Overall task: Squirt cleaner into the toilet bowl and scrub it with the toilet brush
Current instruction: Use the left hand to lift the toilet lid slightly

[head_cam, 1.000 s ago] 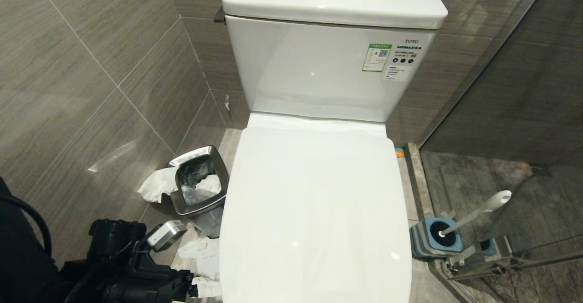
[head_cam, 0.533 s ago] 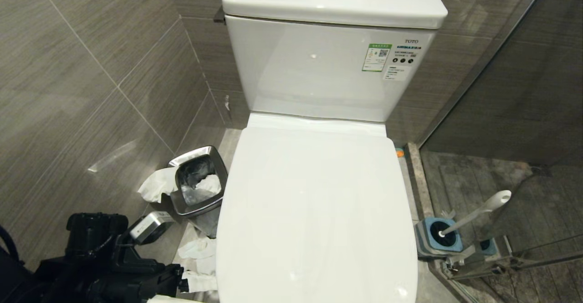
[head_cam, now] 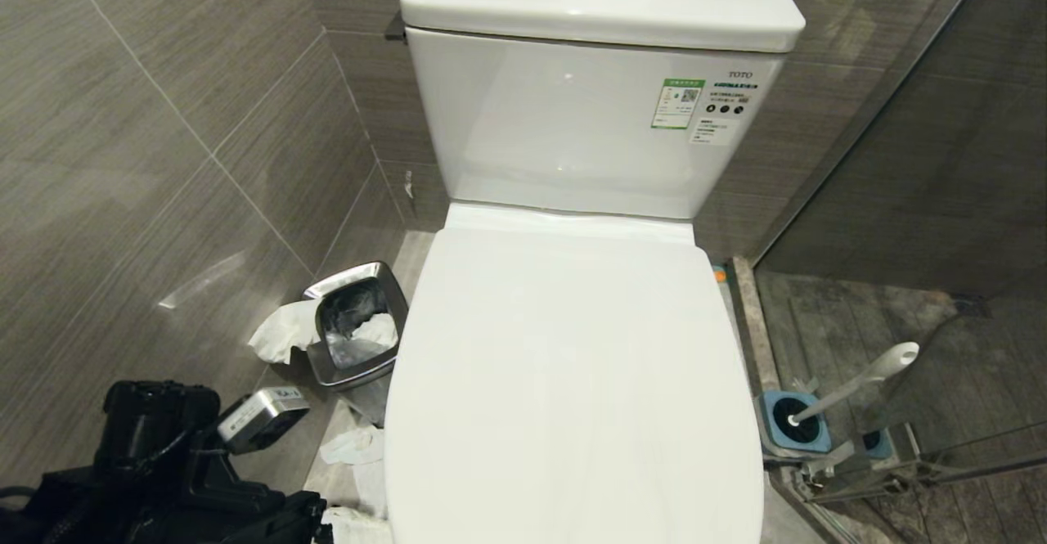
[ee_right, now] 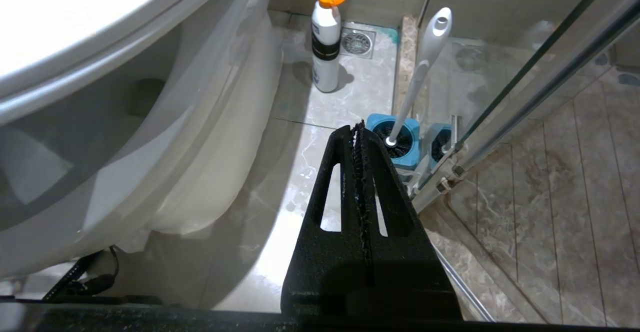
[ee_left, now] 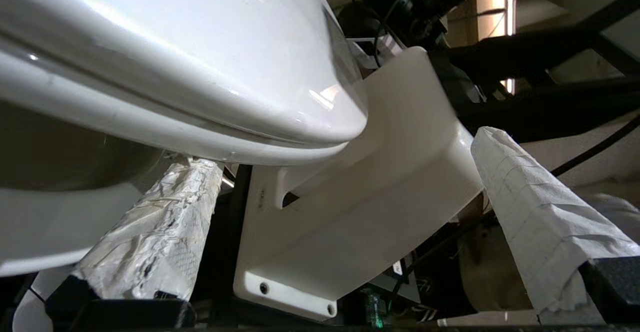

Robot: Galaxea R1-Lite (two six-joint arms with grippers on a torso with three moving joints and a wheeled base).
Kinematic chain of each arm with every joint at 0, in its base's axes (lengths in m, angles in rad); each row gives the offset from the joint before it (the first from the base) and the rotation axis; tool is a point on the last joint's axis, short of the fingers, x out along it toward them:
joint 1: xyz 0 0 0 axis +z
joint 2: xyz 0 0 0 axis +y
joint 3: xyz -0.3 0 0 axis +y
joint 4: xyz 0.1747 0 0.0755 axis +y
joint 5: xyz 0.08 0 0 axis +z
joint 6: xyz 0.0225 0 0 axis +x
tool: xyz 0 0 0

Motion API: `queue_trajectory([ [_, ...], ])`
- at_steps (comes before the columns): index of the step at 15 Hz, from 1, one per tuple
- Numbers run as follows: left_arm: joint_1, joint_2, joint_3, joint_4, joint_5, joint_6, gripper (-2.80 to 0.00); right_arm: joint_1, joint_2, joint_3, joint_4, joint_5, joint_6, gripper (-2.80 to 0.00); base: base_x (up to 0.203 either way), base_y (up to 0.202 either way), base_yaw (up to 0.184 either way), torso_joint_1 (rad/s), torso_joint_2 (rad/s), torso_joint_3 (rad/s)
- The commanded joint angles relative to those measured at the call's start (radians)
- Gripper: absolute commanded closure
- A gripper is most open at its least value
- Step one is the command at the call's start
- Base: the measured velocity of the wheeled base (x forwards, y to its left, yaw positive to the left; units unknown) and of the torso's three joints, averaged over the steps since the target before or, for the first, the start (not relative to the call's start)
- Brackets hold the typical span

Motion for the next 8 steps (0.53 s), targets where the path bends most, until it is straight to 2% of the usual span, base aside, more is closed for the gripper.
queue_trajectory([
  [1, -0.043, -0.037, -0.007, -0.002, -0.006, 0.0, -2.8, 0.0, 0.001, 0.001, 0.0, 0.0, 0.0, 0.0, 0.0, 0.0, 0.0, 0.0, 0.0, 0.0],
  [3, -0.069, -0.039, -0.033, -0.002, -0.003, 0.0, -2.8, 0.0, 0.001, -0.001, 0.0, 0.0, 0.0, 0.0, 0.0, 0.0, 0.0, 0.0, 0.0, 0.0],
  [8, -0.075, -0.065, -0.091, -0.002, 0.002, -0.005, -2.8, 0.0, 0.001, 0.001, 0.0, 0.0, 0.0, 0.0, 0.0, 0.0, 0.0, 0.0, 0.0, 0.0],
])
